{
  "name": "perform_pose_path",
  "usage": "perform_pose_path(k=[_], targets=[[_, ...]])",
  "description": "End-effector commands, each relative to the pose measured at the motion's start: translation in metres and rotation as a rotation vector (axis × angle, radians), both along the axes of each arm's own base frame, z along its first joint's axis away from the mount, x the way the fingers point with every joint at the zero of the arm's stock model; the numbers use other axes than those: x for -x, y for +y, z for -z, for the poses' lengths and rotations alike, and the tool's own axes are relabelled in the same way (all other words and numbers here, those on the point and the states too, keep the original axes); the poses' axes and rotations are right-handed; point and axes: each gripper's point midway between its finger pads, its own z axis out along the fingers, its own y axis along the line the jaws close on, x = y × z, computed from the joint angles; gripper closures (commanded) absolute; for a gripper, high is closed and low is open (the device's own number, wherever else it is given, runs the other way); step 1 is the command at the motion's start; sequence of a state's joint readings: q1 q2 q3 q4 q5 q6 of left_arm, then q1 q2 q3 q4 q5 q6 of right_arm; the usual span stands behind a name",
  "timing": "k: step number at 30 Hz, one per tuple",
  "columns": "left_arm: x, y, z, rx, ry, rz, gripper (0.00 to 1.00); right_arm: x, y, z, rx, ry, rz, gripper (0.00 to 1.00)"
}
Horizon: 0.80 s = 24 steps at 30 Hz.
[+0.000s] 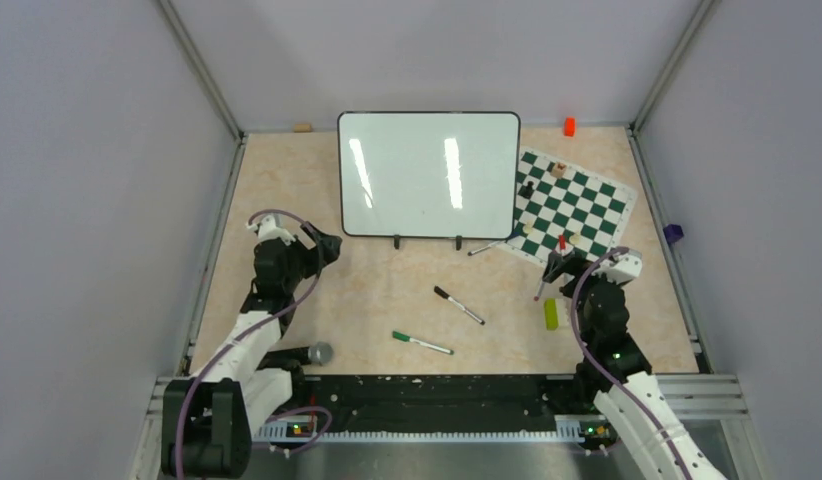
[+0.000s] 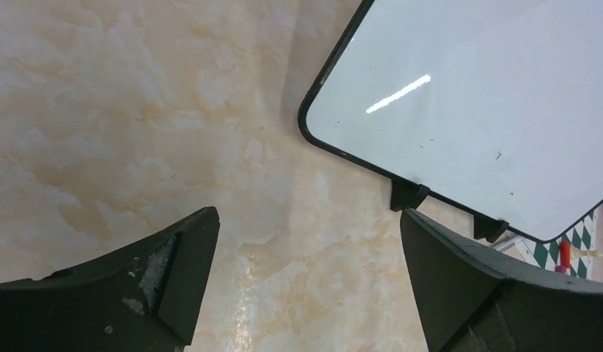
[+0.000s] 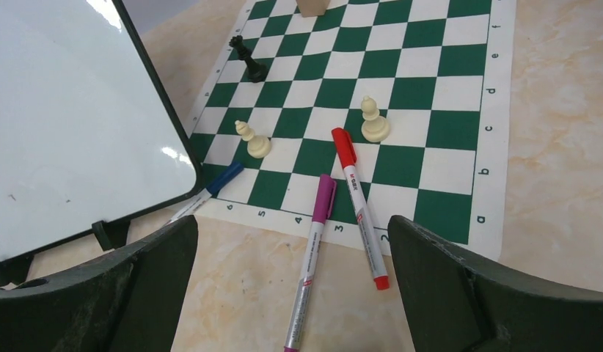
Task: Write a sentence on the whiteboard
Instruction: Move the whiteboard marker to the center of the board.
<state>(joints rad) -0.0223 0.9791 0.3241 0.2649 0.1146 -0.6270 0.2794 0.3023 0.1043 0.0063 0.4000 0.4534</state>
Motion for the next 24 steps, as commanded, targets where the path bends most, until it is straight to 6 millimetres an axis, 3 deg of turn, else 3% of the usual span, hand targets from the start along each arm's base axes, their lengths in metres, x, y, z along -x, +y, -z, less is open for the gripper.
perform_pose_path(k=[1, 4, 7, 11, 13, 16, 19, 24], targets=[[0.003, -0.011, -0.015, -0.006, -0.056, 0.085, 0.01, -0.004, 0.005, -0.029, -0.053, -0.065, -0.007, 0.01], [0.008, -0.018, -0.017, -0.027, -0.074, 0.141, 0.01, -0.004, 0.022, -0.047, -0.067, -0.089, -0.105, 0.01], [0.013, -0.021, -0.016, -0.036, -0.067, 0.155, 0.01, -0.002, 0.041, -0.05, -0.044, -0.025, -0.218, 0.01], [0.02, -0.035, -0.016, -0.082, -0.081, 0.192, 0.01, -0.01, 0.069, -0.026, -0.004, 0.177, -0.363, 0.04], [0.021, -0.044, -0.02, -0.122, -0.1, 0.217, 0.01, -0.011, 0.089, -0.007, 0.05, 0.291, -0.448, 0.08], [0.023, -0.064, -0.022, -0.166, -0.127, 0.288, 0.01, -0.008, 0.123, 0.004, 0.163, 0.353, -0.546, 0.08], [0.025, -0.078, -0.023, -0.156, -0.141, 0.36, 0.02, 0.011, 0.174, 0.012, 0.261, 0.362, -0.725, 0.09], [0.028, -0.077, -0.029, -0.156, -0.162, 0.358, 0.04, 0.062, 0.244, 0.03, 0.384, 0.356, -1.011, 0.15]])
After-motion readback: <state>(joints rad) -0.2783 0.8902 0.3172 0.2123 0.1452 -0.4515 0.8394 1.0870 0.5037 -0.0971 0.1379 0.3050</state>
